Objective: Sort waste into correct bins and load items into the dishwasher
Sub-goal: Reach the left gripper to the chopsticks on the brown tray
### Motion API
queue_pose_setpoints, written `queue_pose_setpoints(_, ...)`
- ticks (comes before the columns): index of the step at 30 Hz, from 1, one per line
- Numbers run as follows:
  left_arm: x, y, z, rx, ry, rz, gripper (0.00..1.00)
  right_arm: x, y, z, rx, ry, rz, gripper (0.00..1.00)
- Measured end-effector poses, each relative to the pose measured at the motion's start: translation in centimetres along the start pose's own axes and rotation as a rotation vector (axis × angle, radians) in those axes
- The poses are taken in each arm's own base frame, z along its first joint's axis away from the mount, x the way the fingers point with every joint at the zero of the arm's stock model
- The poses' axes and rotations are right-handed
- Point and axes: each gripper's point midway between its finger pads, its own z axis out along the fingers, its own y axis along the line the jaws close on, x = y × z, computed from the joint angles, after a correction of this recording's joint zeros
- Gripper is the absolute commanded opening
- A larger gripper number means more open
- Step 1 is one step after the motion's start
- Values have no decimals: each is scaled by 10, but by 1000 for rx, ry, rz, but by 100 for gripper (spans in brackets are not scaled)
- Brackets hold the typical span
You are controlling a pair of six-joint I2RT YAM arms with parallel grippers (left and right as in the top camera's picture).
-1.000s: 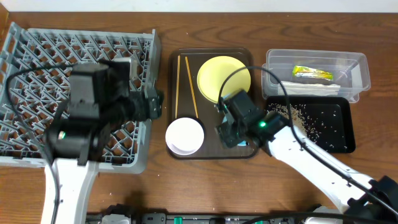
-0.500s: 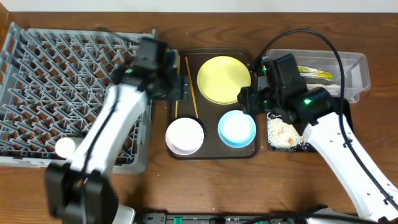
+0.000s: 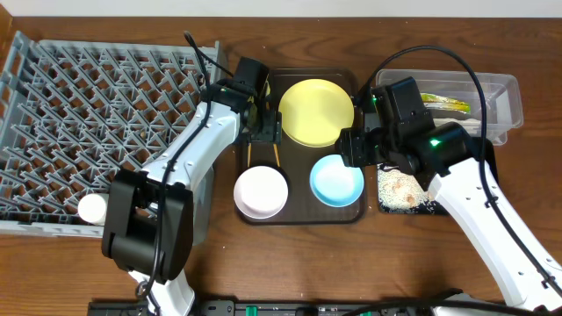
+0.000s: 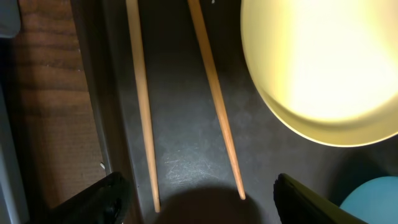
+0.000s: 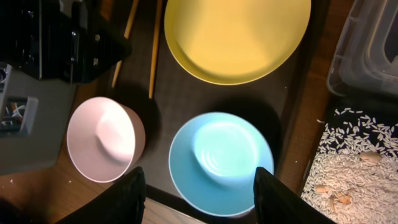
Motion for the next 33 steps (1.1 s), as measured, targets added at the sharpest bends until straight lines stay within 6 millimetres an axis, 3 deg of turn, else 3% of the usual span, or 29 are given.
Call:
queue_pose_setpoints(7, 1, 2, 4, -13, 8, -18, 77, 0, 0, 0, -2, 1, 0, 54)
queue_pose_setpoints(17, 15, 0, 48, -32, 83, -23, 72, 0, 0, 0, -2, 1, 0, 55)
queue_pose_setpoints(24, 15, -18, 52, -16, 68, 3, 54, 0, 0, 0, -2, 1, 0, 55)
queue_pose_setpoints(30, 17, -13, 66, -46, 75, -22, 50, 1, 0, 0, -1, 6, 0, 54)
queue_pose_setpoints(33, 10, -14, 69, -50, 57, -34, 41, 2, 3, 0, -5, 8, -6, 54)
